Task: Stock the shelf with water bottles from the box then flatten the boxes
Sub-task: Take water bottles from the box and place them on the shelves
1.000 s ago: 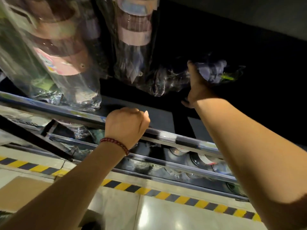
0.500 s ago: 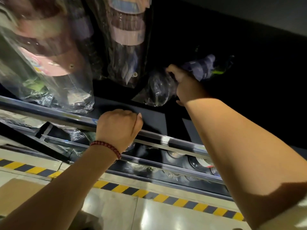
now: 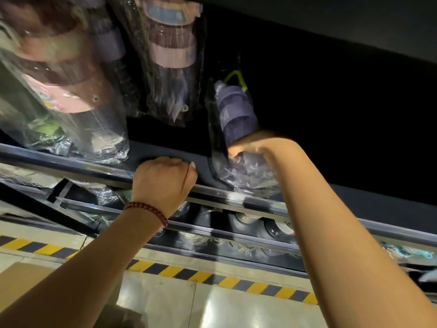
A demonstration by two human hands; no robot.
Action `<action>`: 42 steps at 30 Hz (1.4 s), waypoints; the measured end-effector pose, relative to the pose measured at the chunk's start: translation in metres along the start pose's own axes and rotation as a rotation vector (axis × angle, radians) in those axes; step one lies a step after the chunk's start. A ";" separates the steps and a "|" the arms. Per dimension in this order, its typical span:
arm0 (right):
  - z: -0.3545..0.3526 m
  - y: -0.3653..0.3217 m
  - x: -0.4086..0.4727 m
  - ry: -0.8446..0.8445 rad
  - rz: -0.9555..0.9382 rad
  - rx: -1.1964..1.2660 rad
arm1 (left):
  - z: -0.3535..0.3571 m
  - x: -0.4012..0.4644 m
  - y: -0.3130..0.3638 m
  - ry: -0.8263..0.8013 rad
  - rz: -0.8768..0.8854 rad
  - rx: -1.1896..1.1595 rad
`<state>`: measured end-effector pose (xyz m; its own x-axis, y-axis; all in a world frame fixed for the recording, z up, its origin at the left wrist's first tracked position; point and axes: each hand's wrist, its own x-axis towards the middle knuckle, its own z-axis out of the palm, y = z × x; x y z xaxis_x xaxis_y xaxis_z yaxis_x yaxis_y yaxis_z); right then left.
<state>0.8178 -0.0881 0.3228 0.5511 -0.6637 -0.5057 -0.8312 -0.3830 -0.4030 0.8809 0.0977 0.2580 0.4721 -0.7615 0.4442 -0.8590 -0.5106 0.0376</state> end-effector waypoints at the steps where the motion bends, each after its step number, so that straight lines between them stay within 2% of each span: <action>1: 0.007 0.001 0.003 0.015 0.015 0.020 | 0.000 0.000 0.000 -0.002 -0.001 -0.005; 2: 0.011 0.001 0.002 0.043 0.054 0.074 | 0.000 0.000 0.000 -0.003 -0.002 -0.012; 6: 0.014 0.015 -0.005 0.189 -0.006 0.221 | -0.001 0.001 0.000 -0.006 -0.008 -0.013; 12: 0.004 0.020 -0.026 0.515 -0.212 0.653 | 0.000 0.002 0.001 -0.048 -0.014 0.041; 14: 0.000 0.012 -0.021 0.543 -0.196 0.708 | -0.002 0.003 0.001 -0.053 -0.017 0.048; 20: 0.024 0.011 0.004 0.553 -0.359 1.099 | -0.002 0.002 0.001 -0.094 -0.019 0.054; 23: 0.025 0.004 0.006 0.583 -0.424 1.194 | -0.002 0.003 0.001 -0.091 -0.016 0.057; 26: 0.030 0.003 0.012 0.550 -0.406 1.160 | -0.003 0.003 0.002 -0.079 -0.010 0.048; 28: 0.039 0.012 0.017 0.468 -0.267 1.001 | -0.003 0.003 0.001 -0.085 -0.010 0.041; 30: 0.047 0.027 0.013 0.193 -0.084 0.892 | -0.003 0.003 0.001 -0.082 -0.017 0.040; 32: 0.051 0.035 0.011 -0.029 -0.023 0.813 | -0.003 0.003 0.002 -0.078 -0.013 0.037; 33: 0.049 0.034 0.010 -0.019 -0.067 0.770 | -0.003 0.003 0.002 -0.080 -0.011 0.033; 35: 0.044 0.026 0.009 0.134 -0.193 0.748 | -0.004 0.004 0.002 -0.086 -0.016 0.026; 40: 0.048 0.027 0.014 0.331 -0.323 0.570 | -0.003 0.003 0.002 -0.083 -0.021 0.040; 42: 0.048 0.025 0.015 0.414 -0.309 0.550 | -0.001 0.002 0.001 -0.083 -0.019 0.044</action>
<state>0.8087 -0.0772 0.2687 0.5900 -0.8071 -0.0236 -0.4269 -0.2870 -0.8576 0.8803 0.0962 0.2601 0.5049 -0.7810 0.3676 -0.8410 -0.5410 0.0056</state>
